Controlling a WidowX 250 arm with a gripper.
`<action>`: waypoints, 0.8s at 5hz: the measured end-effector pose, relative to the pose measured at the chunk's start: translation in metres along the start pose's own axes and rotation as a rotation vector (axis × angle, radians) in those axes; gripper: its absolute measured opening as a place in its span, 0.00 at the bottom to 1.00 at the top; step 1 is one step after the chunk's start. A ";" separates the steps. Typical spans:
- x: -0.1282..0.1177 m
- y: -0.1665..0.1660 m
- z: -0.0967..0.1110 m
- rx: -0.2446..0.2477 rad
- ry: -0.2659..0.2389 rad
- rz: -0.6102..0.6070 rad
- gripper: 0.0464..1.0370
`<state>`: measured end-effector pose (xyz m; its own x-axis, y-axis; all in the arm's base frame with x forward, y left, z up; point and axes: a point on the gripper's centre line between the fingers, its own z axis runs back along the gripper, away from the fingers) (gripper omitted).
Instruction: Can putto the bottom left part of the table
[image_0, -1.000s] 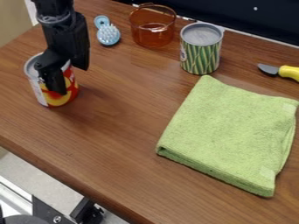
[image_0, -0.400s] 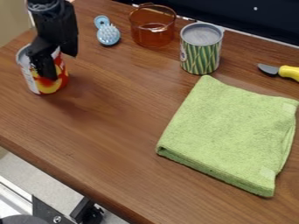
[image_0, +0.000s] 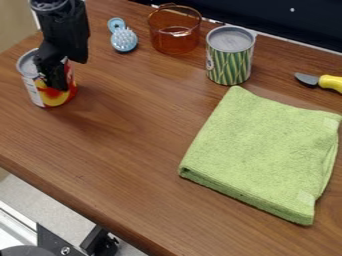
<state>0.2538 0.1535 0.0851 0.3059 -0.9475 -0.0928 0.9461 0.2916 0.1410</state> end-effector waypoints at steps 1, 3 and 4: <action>0.019 -0.008 0.006 -0.058 -0.055 0.125 0.96; 0.064 -0.010 0.022 -0.047 -0.090 0.337 0.96; 0.080 -0.011 0.027 -0.042 -0.090 0.392 0.96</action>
<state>0.2655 0.0713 0.1023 0.6354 -0.7708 0.0469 0.7639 0.6362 0.1082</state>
